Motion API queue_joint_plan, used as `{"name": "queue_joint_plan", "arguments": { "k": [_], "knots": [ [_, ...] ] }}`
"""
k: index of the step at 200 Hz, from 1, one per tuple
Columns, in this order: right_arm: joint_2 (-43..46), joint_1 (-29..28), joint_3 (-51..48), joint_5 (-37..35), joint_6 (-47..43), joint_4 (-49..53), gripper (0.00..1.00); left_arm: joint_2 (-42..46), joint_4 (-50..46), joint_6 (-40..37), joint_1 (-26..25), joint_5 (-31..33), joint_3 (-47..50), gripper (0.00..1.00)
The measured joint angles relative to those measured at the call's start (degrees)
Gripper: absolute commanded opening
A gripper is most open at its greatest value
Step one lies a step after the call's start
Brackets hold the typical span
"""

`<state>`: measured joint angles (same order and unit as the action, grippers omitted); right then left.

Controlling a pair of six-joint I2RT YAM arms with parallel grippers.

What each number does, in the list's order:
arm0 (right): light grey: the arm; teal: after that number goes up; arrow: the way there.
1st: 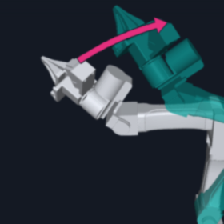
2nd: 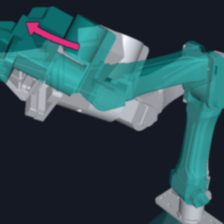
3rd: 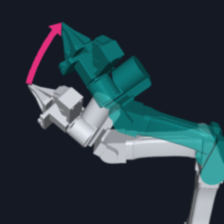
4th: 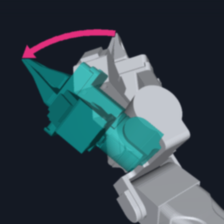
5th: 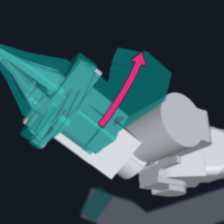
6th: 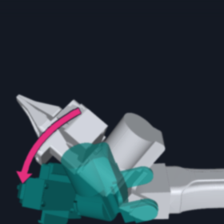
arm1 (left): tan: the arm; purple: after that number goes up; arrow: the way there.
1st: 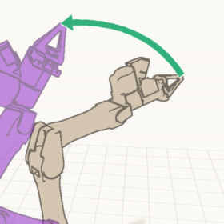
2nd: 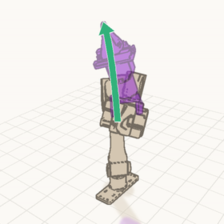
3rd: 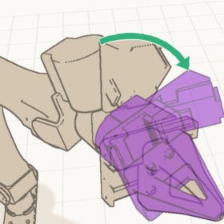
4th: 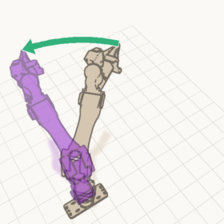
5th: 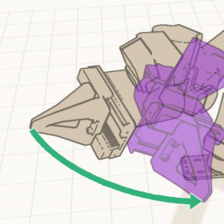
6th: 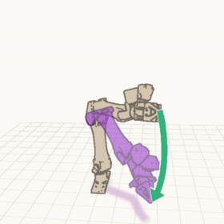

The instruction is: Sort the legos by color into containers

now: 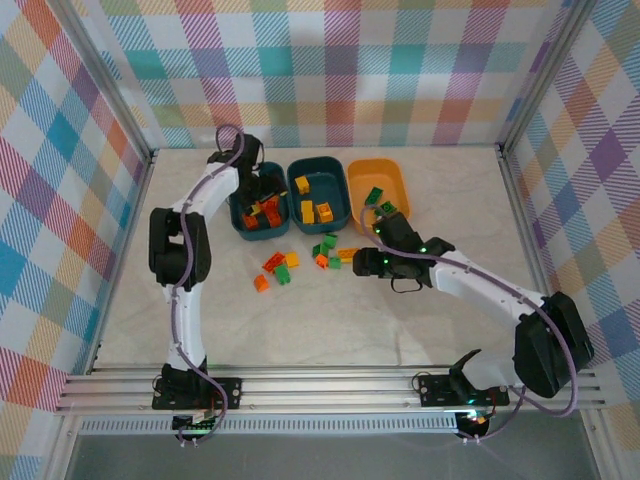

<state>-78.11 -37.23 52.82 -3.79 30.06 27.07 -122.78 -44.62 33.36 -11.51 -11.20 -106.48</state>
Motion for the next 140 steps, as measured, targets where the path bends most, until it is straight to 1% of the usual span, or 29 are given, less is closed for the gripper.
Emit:
{"name": "queue_joint_plan", "arguments": {
  "k": [12, 28, 35, 57, 78, 101, 113, 140],
  "knots": [
    [-2.2, -1.4, 1.6, 0.0, -0.1, -0.1, 0.66, 5.2, 0.7, -0.3, 0.0, -0.3, 4.1, 0.88],
    [-6.0, -3.4, 4.5, -0.3, -0.5, -0.1, 0.65, 15.0, 3.7, -0.2, 0.0, -0.3, 13.0, 0.89],
    [-7.8, -4.2, 6.0, -0.5, -0.9, -0.1, 0.64, 20.1, 5.0, -0.2, 0.0, -0.3, 17.4, 0.91],
    [-13.6, -5.6, 10.6, -1.4, -3.3, 0.0, 0.64, 36.5, 10.3, 1.6, 0.0, -0.3, 33.4, 0.93],
    [-18.9, -5.9, 14.8, -2.2, -5.5, 0.5, 0.62, 49.5, 14.5, 4.5, 0.1, -0.3, 49.2, 0.93],
    [-23.3, -5.9, 18.1, -2.3, -5.4, 1.3, 0.56, 58.4, 14.8, 7.0, 0.1, 0.1, 63.1, 0.96],
    [-25.0, -5.9, 19.3, -2.7, -4.7, 1.3, 0.56, 63.2, 14.2, 8.0, 0.1, 0.5, 68.5, 0.97],
    [-28.0, -5.9, 21.2, -3.9, -2.0, 1.3, 0.56, 73.4, 13.2, 10.3, 0.1, 1.1, 74.8, 0.99]
  ]
}}
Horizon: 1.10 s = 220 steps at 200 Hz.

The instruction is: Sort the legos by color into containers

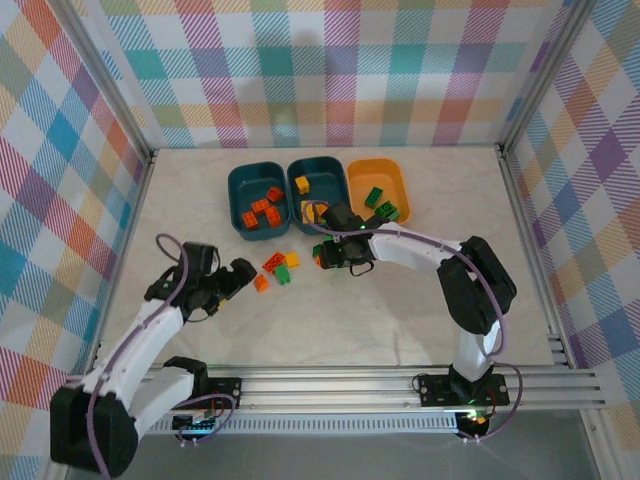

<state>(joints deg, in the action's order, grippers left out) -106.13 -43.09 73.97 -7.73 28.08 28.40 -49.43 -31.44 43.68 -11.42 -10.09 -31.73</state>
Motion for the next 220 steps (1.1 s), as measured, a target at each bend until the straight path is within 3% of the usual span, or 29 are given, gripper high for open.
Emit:
{"name": "queue_joint_plan", "arguments": {
  "k": [30, 98, 220],
  "knots": [
    [-2.6, 0.0, 1.2, -0.9, 1.9, -0.1, 0.55, 4.3, 0.1, 0.9, 0.0, 0.7, 0.8, 1.0],
    [-3.6, 0.0, 1.6, -2.0, 3.3, -0.3, 0.43, 1.4, 0.2, 1.6, 0.0, 0.1, 0.8, 1.0],
    [0.0, 0.0, -3.6, -1.6, 2.5, -3.2, 0.39, -1.9, 1.9, 1.8, 0.0, -1.0, 0.8, 1.0]
  ]
}}
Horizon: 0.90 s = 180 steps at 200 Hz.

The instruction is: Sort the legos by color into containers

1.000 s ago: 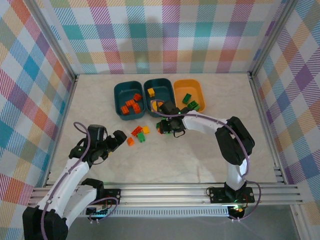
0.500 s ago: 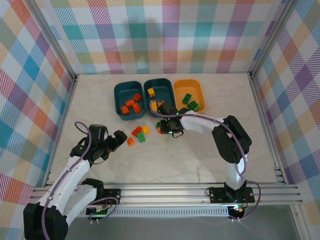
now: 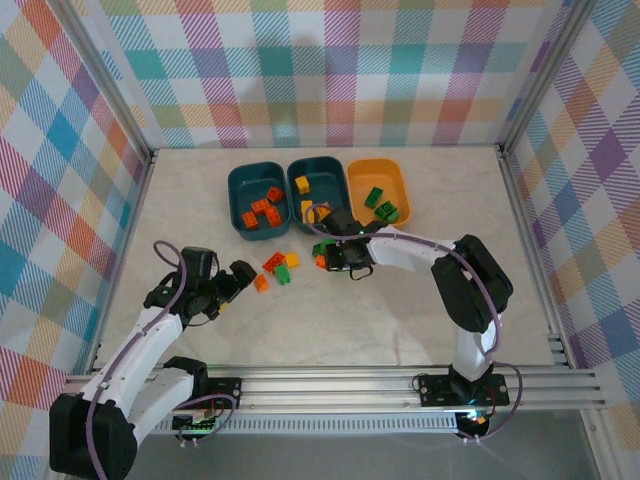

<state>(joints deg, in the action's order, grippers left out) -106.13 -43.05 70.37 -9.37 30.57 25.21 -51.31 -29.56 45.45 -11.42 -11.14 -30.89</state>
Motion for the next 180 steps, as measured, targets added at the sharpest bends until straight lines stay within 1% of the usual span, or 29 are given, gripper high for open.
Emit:
{"name": "queue_joint_plan", "arguments": {
  "k": [82, 131, 180],
  "knots": [
    [4.0, 0.4, -3.9, 0.4, -1.2, 0.4, 0.39, -1.8, 1.6, 0.3, -0.2, 0.0, 0.0, 1.0],
    [5.4, 0.4, -3.7, 0.3, -1.6, 0.9, 0.4, -4.2, 2.8, 0.4, -1.4, 0.0, 0.0, 1.0],
    [6.0, 2.4, -1.3, 0.2, -3.0, 2.5, 0.39, -5.4, 3.0, 0.4, -3.1, 0.0, -0.1, 1.0]
  ]
}}
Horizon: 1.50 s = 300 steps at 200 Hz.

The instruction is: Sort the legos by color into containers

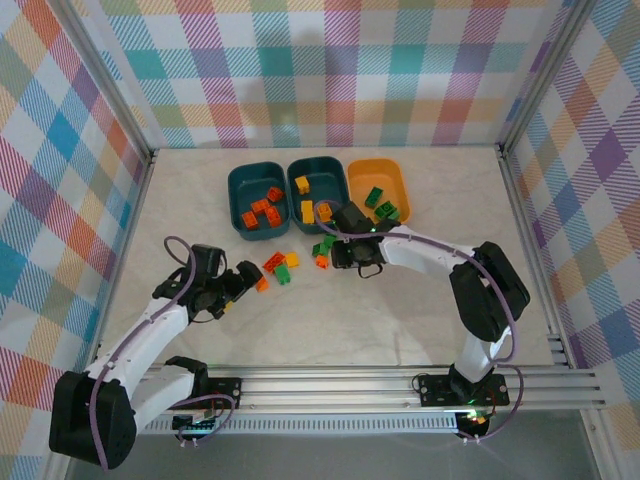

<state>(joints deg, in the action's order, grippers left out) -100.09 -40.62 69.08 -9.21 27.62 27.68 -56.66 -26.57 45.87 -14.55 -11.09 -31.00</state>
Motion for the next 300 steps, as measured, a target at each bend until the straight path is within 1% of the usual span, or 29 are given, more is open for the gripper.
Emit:
{"name": "queue_joint_plan", "arguments": {
  "k": [34, 74, 98, 123, 140, 154, 173, 197, 214, 228, 242, 263, 278, 300],
  "knots": [
    [1.5, 4.2, 4.6, -0.2, -1.5, 0.7, 0.39, -0.5, 0.0, 0.0, -0.8, 0.0, -0.5, 1.0],
    [0.3, 12.6, 12.9, 0.2, -3.3, 0.6, 0.39, -1.1, 0.0, 0.0, -1.6, 0.0, -1.5, 1.0],
    [-5.0, 18.0, 19.1, 1.2, -3.8, 0.2, 0.39, -1.4, 0.0, 0.0, -1.9, 0.0, -1.6, 1.0],
    [-12.9, 21.9, 25.7, 2.7, -4.7, 0.8, 0.39, -2.1, -0.1, 0.0, -2.0, 0.0, -1.8, 1.0],
    [-18.5, 23.4, 31.2, 3.3, -5.3, 2.4, 0.4, -2.8, -0.2, 0.0, -2.2, 0.0, -2.1, 1.0],
    [-22.2, 24.0, 35.1, 3.9, -5.9, 3.7, 0.45, -4.1, -0.3, 0.0, -2.4, 0.0, -2.9, 1.0],
    [-25.3, 24.0, 38.8, 4.8, -6.7, 5.8, 0.62, -6.5, -0.4, 0.0, -3.0, 0.0, -4.5, 0.99],
    [-25.3, 24.0, 39.4, 5.0, -7.2, 7.3, 0.64, -10.2, -0.5, 0.0, -4.1, 0.0, -7.1, 0.98],
    [-23.1, 23.9, 37.1, 5.0, -7.3, 6.9, 0.65, -12.0, -0.5, 0.0, -4.8, 0.2, -8.5, 0.96],
    [-18.7, 23.7, 31.7, 5.0, -7.3, 5.7, 0.67, -13.1, -0.5, 0.4, -5.2, 0.5, -9.2, 0.94],
    [-11.8, 23.5, 23.7, 5.0, -7.0, 4.0, 0.67, -14.4, -0.5, 1.0, -5.3, 0.9, -9.8, 0.91],
    [1.2, 22.9, 9.4, 5.2, -5.6, 0.0, 0.68, -17.5, -0.7, 1.3, -5.3, 1.7, -11.3, 0.89],
    [9.7, 22.3, 0.5, 5.2, -4.5, -2.2, 0.68, -20.1, -0.7, 1.3, -5.3, 2.4, -12.4, 0.86],
    [18.4, 21.7, -10.3, 5.2, -3.1, -4.0, 0.68, -22.8, -0.3, 1.2, -5.4, 2.8, -12.9, 0.8]
  ]
}}
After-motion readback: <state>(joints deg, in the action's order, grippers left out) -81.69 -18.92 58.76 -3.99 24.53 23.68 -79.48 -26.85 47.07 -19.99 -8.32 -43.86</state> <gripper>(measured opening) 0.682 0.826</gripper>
